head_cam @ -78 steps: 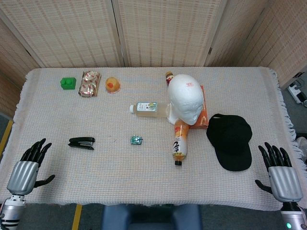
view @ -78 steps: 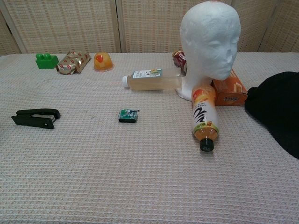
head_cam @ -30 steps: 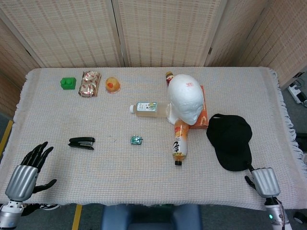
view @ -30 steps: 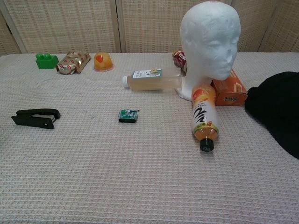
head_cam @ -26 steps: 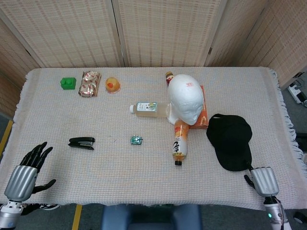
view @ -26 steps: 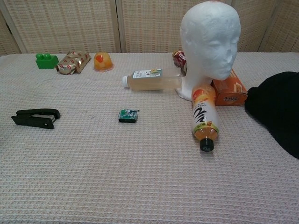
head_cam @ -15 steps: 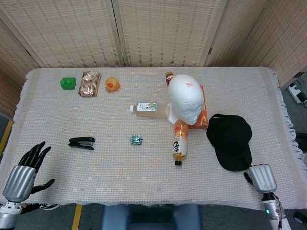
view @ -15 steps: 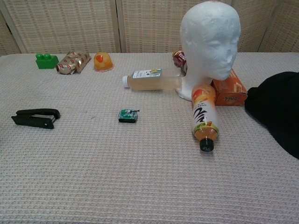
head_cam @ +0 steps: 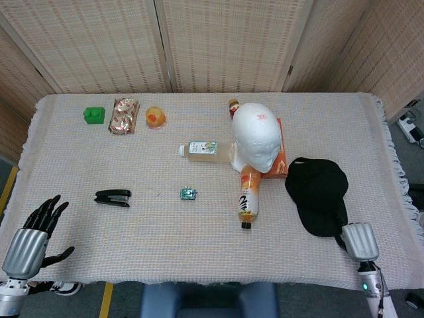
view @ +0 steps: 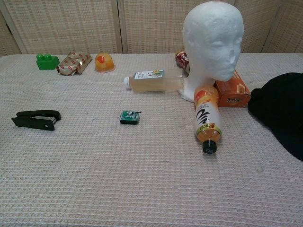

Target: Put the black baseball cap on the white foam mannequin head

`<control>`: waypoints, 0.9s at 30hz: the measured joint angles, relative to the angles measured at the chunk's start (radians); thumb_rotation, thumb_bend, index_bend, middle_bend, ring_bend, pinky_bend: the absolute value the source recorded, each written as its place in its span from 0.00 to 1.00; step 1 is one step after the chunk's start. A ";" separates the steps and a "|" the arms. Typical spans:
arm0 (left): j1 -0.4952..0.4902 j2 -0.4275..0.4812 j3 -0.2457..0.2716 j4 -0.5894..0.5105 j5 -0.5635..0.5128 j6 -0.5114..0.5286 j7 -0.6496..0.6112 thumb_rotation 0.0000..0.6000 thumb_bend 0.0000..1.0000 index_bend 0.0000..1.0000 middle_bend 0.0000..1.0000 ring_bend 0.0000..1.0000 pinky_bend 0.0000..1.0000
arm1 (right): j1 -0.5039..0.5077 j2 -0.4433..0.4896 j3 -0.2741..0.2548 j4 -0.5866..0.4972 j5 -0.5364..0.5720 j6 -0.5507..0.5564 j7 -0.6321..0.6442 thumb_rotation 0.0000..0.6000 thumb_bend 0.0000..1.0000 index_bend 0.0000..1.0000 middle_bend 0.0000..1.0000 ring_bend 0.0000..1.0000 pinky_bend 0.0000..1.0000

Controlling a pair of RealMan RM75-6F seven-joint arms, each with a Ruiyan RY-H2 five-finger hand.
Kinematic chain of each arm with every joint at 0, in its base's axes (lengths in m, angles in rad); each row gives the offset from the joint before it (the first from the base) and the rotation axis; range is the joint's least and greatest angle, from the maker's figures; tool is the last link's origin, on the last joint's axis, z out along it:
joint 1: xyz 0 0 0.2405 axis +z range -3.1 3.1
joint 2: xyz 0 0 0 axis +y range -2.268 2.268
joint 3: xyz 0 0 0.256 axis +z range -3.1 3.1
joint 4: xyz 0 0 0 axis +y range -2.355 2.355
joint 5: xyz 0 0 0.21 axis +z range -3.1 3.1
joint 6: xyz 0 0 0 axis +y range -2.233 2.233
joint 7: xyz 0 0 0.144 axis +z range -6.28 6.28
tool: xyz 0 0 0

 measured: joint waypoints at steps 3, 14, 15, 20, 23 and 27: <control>-0.002 0.009 0.007 -0.007 0.005 -0.007 -0.023 1.00 0.17 0.10 0.00 0.00 0.20 | 0.007 -0.008 0.007 0.001 0.008 -0.007 0.003 1.00 0.27 0.32 1.00 1.00 1.00; 0.008 0.004 -0.012 -0.008 -0.008 0.021 -0.024 1.00 0.17 0.11 0.00 0.01 0.20 | 0.026 -0.032 0.031 -0.003 0.035 -0.016 0.035 1.00 0.29 0.37 1.00 1.00 1.00; 0.009 0.004 -0.013 -0.007 -0.010 0.023 -0.023 1.00 0.17 0.11 0.00 0.00 0.20 | 0.027 -0.033 0.032 -0.003 0.037 -0.016 0.039 1.00 0.29 0.37 1.00 1.00 1.00; 0.012 0.003 -0.015 -0.007 -0.011 0.027 -0.021 1.00 0.17 0.11 0.00 0.00 0.20 | 0.040 -0.037 0.047 -0.005 0.052 -0.018 0.058 1.00 0.33 0.41 1.00 1.00 1.00; 0.013 0.003 -0.018 -0.006 -0.014 0.029 -0.018 1.00 0.17 0.11 0.00 0.01 0.20 | 0.047 -0.039 0.054 -0.006 0.060 -0.021 0.065 1.00 0.35 0.44 1.00 1.00 1.00; 0.016 0.001 -0.024 -0.006 -0.022 0.034 -0.014 1.00 0.17 0.11 0.00 0.01 0.20 | 0.055 -0.042 0.065 -0.009 0.070 -0.020 0.084 1.00 0.37 0.49 1.00 1.00 1.00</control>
